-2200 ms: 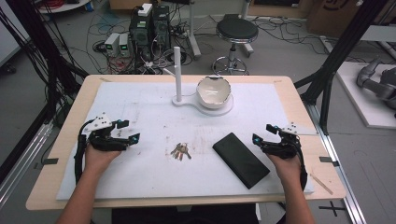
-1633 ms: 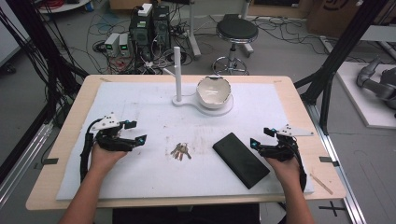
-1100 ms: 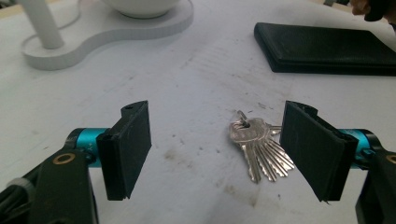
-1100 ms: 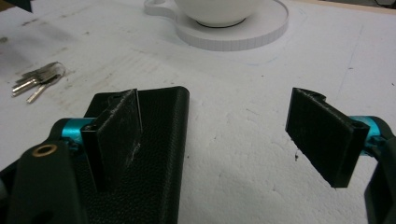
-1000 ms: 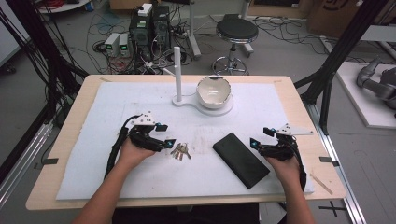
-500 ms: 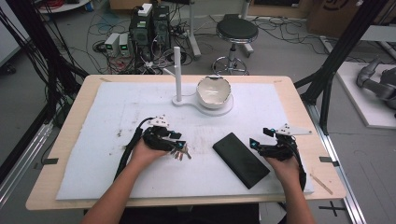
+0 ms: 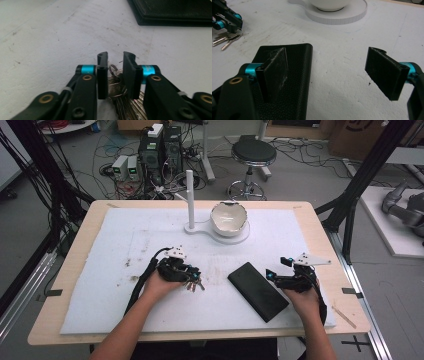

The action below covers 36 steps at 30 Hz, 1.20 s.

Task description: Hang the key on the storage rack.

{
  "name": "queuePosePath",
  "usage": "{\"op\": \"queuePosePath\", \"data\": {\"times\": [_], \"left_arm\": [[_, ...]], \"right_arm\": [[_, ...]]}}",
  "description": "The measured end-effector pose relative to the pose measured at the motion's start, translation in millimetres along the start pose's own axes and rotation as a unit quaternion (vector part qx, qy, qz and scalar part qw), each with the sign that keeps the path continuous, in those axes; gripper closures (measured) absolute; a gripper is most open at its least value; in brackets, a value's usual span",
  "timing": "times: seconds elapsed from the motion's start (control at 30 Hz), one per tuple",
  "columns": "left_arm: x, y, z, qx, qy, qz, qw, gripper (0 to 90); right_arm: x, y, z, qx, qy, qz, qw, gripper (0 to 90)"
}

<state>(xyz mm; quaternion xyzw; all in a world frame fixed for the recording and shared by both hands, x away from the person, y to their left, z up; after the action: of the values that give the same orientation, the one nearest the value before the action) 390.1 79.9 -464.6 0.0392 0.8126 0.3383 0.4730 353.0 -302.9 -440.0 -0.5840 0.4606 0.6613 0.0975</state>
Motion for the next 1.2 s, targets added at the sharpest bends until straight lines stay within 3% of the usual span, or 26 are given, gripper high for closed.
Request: {"op": "queuePosePath", "data": {"times": [0.07,0.1,0.3,0.47,0.53,0.6,0.8,1.2], "left_arm": [[-0.6,0.4,-0.9,0.003,-0.002,-0.003,1.0,79.7],[-0.6,0.8,-1.5,0.002,-0.002,-0.003,1.0,86.9],[-4.0,4.5,-6.7,0.004,-0.01,-0.013,0.9999,87.8],[-11.1,20.8,-13.1,0.015,-0.015,-0.033,0.9992,88.1],[-15.9,28.8,-16.3,0.012,-0.026,-0.038,0.9989,88.0],[-23.4,38.7,-19.5,0.018,-0.03,-0.047,0.9983,88.0],[-53.0,66.2,-23.8,0.011,-0.046,-0.063,0.9969,88.1],[-117.6,95.9,-10.8,-0.004,-0.062,-0.083,0.9946,88.1]], "right_arm": [[0.1,0.2,-0.1,0.0,-0.002,0.001,1.0,18.8],[0.2,0.5,-0.6,0.001,-0.001,0.001,1.0,18.8],[0.4,0.3,-0.5,0.001,-0.002,0.002,1.0,18.8],[0.3,0.5,-1.2,0.001,-0.003,-0.001,1.0,18.8],[0.3,0.4,-1.2,0.001,-0.004,-0.001,1.0,18.8],[0.3,0.2,-1.4,0.001,-0.004,-0.001,1.0,18.8],[0.1,0.5,-0.8,0.002,-0.006,-0.001,1.0,18.8],[0.3,0.2,-1.1,-0.001,-0.007,-0.001,1.0,18.8]]}}
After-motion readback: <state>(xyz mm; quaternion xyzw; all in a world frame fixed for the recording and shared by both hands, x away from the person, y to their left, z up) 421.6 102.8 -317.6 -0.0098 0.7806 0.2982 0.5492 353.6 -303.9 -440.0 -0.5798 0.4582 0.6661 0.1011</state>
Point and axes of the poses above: each handheld gripper's, and its own axes: y roughly backward along the jaws, x roughly out of its underside, z roughly to its left, the point moved 3 cm from there along -y, roughly forward along the jaws, and after that the axes turned 11 degrees about y, right-handed, at the moved point
